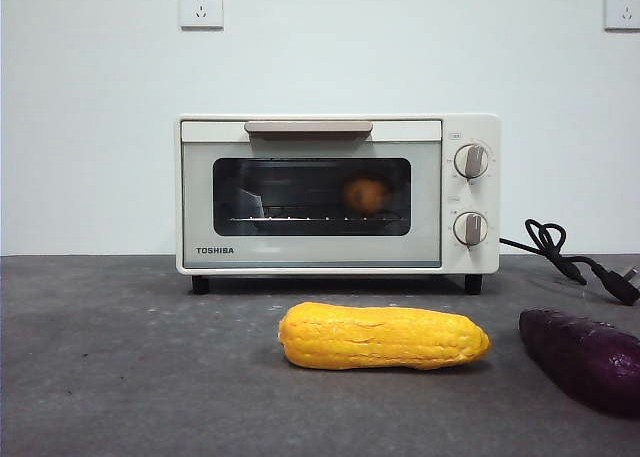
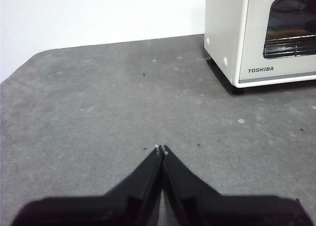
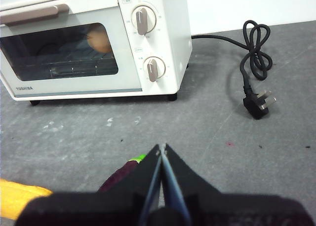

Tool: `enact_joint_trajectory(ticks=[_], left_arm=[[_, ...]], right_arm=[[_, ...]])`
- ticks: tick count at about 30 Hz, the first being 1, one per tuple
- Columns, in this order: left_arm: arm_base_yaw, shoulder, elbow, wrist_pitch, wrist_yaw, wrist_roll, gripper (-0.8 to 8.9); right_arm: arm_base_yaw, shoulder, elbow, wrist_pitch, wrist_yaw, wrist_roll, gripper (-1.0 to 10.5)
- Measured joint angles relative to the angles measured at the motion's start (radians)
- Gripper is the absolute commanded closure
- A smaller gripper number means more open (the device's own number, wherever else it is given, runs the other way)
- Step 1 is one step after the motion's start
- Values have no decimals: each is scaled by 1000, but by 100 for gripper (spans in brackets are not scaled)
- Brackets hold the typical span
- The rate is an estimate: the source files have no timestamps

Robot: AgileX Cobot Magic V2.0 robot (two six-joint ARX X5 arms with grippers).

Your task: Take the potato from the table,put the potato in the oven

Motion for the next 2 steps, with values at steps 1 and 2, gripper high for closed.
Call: enact_joint_trajectory(ticks=[1, 2], left_arm=[[0, 0, 0, 0, 0, 0, 817], [0, 0, 0, 0, 0, 0, 817]], right_arm=[[0, 2, 0, 0, 0, 1, 946], [0, 3, 0, 0, 0, 1, 946]])
